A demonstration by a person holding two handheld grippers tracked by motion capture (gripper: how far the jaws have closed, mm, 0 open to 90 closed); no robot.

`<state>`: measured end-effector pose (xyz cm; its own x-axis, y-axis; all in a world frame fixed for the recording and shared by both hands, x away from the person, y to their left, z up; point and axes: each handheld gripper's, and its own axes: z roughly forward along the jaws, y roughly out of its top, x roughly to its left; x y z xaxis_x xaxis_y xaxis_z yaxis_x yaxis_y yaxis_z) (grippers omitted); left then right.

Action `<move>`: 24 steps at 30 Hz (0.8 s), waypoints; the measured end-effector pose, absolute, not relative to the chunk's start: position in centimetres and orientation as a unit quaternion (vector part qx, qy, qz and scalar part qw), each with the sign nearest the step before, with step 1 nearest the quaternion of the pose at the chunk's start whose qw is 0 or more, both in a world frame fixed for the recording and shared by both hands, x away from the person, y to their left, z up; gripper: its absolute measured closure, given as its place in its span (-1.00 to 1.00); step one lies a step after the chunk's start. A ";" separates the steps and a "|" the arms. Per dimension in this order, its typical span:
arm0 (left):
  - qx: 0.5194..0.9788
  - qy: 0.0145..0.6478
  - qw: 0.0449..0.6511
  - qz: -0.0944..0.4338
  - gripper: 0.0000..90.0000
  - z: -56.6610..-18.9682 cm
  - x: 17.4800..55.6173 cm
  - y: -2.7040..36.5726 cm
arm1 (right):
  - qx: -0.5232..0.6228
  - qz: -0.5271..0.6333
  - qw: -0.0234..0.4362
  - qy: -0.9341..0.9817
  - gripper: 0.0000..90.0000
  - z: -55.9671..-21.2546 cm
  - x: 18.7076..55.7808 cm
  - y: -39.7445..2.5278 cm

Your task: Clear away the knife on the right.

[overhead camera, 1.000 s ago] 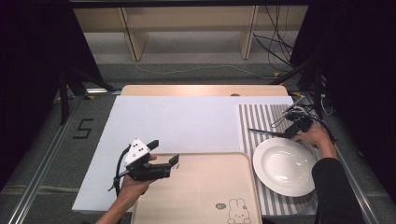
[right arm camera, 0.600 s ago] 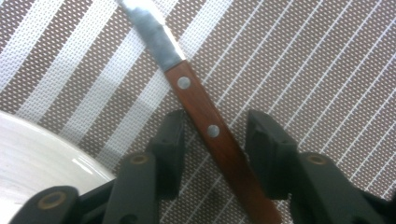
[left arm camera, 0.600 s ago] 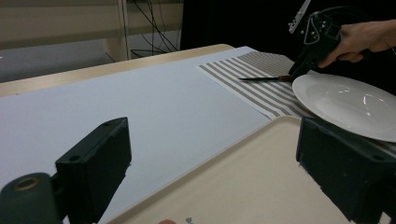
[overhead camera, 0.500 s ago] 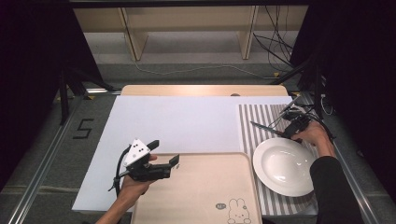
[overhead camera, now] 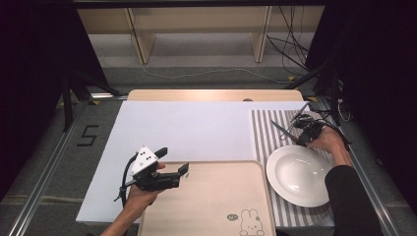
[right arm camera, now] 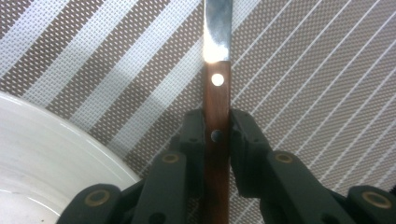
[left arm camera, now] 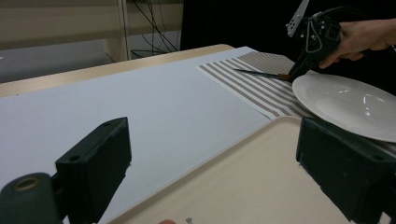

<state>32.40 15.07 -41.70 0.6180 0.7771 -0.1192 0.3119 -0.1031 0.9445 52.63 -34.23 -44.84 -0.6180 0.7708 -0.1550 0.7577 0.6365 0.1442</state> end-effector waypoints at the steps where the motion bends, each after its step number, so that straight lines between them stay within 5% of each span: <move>1: 0.712 0.382 0.550 0.212 -0.77 -41.7 32.4 15.1 | 0.425 0.032 0.101 0.899 0.71 -44.8 52.6 -34.2; 12: 0.712 0.382 0.549 0.212 -0.77 -41.7 32.4 15.0 | 0.435 0.075 0.214 0.871 0.71 -40.7 51.5 -34.5; 24: 0.713 0.381 0.550 0.212 -0.77 -41.7 32.3 15.0 | 0.446 0.223 0.227 0.837 0.71 -37.3 45.9 -33.7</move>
<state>32.29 14.96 -41.66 0.6204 0.7755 -0.1171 0.3096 -0.1050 0.9450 45.91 -33.70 -37.34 -0.4991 0.8474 -0.1812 0.6452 0.5030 0.5751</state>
